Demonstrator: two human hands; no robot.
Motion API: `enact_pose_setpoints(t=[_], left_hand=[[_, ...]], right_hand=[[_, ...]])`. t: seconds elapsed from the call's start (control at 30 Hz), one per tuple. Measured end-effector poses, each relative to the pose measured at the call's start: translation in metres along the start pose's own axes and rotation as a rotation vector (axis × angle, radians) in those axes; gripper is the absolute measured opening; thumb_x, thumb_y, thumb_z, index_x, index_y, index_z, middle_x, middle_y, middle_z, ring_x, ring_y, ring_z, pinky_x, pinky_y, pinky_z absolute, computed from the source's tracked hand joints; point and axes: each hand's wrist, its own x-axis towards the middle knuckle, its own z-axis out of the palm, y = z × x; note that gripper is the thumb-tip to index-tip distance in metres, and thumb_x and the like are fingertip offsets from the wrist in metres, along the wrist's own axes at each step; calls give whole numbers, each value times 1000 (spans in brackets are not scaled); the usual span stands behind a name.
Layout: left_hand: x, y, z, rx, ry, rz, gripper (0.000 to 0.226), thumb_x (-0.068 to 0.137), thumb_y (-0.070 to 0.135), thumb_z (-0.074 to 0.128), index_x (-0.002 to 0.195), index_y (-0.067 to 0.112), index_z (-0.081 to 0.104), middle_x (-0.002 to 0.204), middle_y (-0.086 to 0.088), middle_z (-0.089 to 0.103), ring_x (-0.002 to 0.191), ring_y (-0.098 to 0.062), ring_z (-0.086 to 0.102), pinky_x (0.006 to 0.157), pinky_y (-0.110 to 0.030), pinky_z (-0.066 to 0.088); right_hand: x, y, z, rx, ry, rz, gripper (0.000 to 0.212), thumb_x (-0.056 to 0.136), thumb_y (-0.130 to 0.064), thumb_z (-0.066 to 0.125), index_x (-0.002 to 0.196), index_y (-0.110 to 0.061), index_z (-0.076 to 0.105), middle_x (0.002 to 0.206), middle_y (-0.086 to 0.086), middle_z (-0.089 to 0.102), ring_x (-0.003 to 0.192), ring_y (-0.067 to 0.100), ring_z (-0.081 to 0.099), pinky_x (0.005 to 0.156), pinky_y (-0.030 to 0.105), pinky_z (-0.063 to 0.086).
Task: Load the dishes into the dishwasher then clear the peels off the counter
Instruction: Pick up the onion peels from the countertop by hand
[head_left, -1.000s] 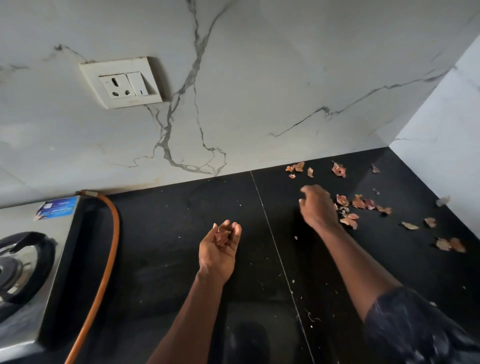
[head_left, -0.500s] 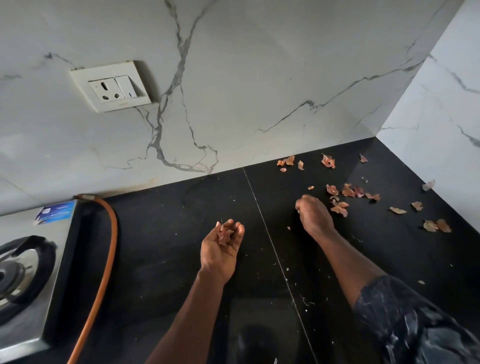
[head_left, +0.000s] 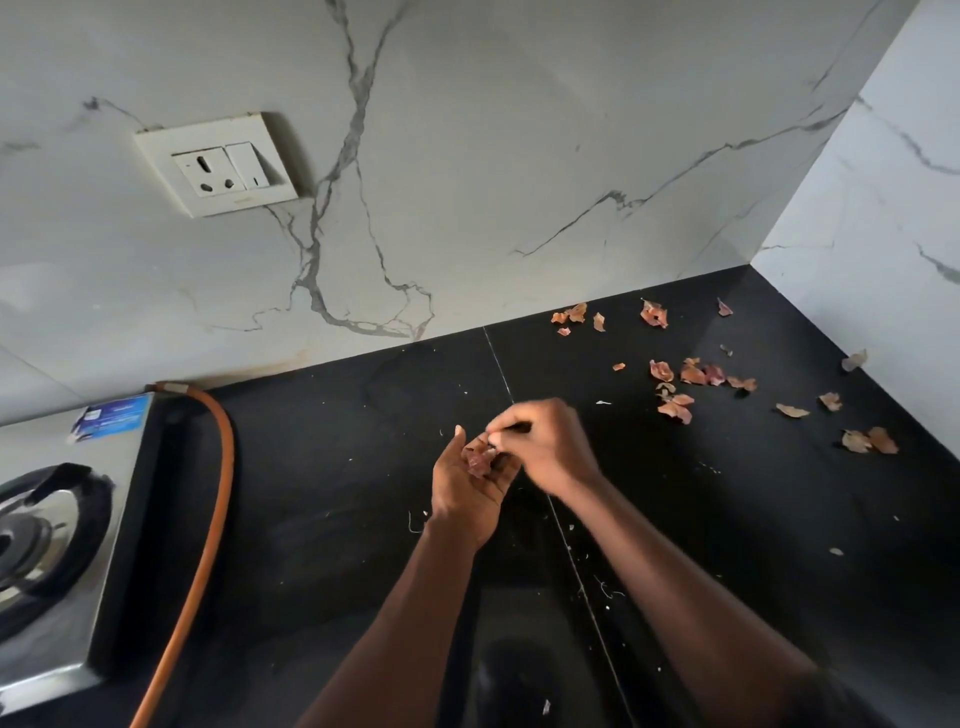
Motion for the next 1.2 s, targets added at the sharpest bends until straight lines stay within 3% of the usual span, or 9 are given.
enact_pose_setpoints(t=[0.17, 0.37, 0.43, 0.53, 0.6, 0.73, 0.87, 1.07, 1.2], left_hand=[[9, -22, -5, 38, -51, -54, 58, 105, 47, 38, 118, -1, 66, 119, -20, 63, 123, -37, 58, 119, -47, 33], [10, -44, 6, -12, -32, -91, 53, 104, 45, 42, 112, -2, 66, 115, -22, 64, 117, -36, 60, 115, -46, 38], [12, -46, 15, -32, 4, -80, 45, 105, 38, 45, 106, -2, 66, 100, -18, 66, 94, -27, 67, 92, -34, 55], [12, -48, 28, -103, 57, -128, 40, 107, 28, 43, 90, -2, 62, 61, -5, 54, 62, -17, 60, 53, -25, 56], [14, -49, 31, -109, 50, -134, 43, 107, 28, 43, 92, -6, 64, 63, -9, 57, 77, -25, 65, 61, -30, 62], [20, -45, 31, -122, 34, -124, 41, 105, 29, 48, 90, -4, 67, 86, -18, 67, 78, -25, 69, 73, -30, 63], [20, -43, 31, -108, 7, -122, 40, 104, 30, 49, 93, -3, 67, 88, -19, 68, 78, -24, 69, 70, -29, 62], [21, -30, 21, -129, 27, -102, 40, 104, 33, 49, 96, -2, 67, 88, -18, 69, 79, -25, 69, 71, -30, 62], [20, -28, 18, -141, 49, -92, 39, 104, 33, 50, 100, -2, 67, 84, -17, 70, 77, -25, 70, 72, -30, 62]], right_hand=[[-24, 11, 17, -340, -90, -132, 18, 90, -11, 69, 104, -20, 76, 98, -6, 72, 86, 6, 69, 79, 29, 59], [-28, 14, -14, -328, -202, -129, 21, 91, -16, 70, 111, -19, 74, 103, -5, 74, 91, 4, 69, 84, 25, 58], [-20, 14, -30, -243, -202, -106, 18, 92, -13, 68, 107, -17, 76, 96, -6, 74, 83, 1, 70, 77, 20, 58], [8, 19, -61, -54, -167, 10, 15, 91, -4, 67, 100, -10, 77, 84, -3, 75, 68, 6, 72, 65, 21, 59], [32, 35, -80, -22, -136, 73, 14, 92, -4, 68, 101, -9, 76, 90, 3, 76, 73, 11, 74, 71, 26, 62], [80, 88, -103, -503, 5, 156, 30, 94, -10, 66, 125, -10, 66, 124, 10, 67, 107, 18, 67, 92, 29, 53], [98, 123, -106, -756, -163, 208, 45, 102, -31, 56, 142, -12, 49, 143, 13, 46, 131, 29, 48, 104, 41, 42], [56, 133, -73, -799, -68, 25, 24, 94, -17, 66, 118, -14, 67, 120, 3, 59, 108, 17, 57, 85, 28, 53], [32, 120, -56, -858, -57, 31, 15, 91, -10, 66, 104, -19, 66, 104, -3, 60, 88, 9, 57, 68, 19, 44]])
